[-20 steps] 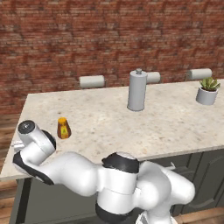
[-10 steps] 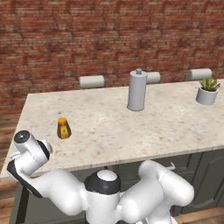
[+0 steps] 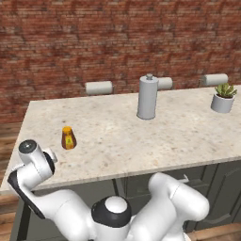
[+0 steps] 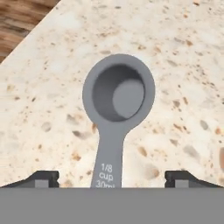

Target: Pick the measuring cup from the drawer and place it on the counter.

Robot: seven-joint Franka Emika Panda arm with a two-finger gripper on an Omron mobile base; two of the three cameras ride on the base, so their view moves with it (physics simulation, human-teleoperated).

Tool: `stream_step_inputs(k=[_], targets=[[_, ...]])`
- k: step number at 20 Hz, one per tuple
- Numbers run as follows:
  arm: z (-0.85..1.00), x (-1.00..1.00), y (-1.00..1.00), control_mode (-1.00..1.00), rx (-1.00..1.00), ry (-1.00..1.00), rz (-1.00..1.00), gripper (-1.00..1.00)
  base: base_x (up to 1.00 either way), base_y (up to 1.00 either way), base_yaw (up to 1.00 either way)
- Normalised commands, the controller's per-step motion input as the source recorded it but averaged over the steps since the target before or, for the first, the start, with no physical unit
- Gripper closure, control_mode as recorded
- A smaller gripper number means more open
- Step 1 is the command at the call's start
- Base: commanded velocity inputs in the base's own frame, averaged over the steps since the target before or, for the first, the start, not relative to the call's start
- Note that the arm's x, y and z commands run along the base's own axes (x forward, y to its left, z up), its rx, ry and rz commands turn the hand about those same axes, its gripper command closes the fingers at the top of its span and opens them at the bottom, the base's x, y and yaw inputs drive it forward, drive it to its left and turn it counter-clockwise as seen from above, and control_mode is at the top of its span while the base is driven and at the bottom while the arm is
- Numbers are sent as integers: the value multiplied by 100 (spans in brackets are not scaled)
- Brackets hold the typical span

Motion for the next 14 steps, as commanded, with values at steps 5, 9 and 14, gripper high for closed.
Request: stream_step_inputs(k=[5, 9, 14], targets=[[92, -46, -2, -100, 1, -30, 16, -100, 0, 0, 0], [100, -81, -29, -100, 7, -35, 11, -100, 0, 0, 0], [100, -98, -77, -100, 12, -25, -1, -100, 0, 0, 0]])
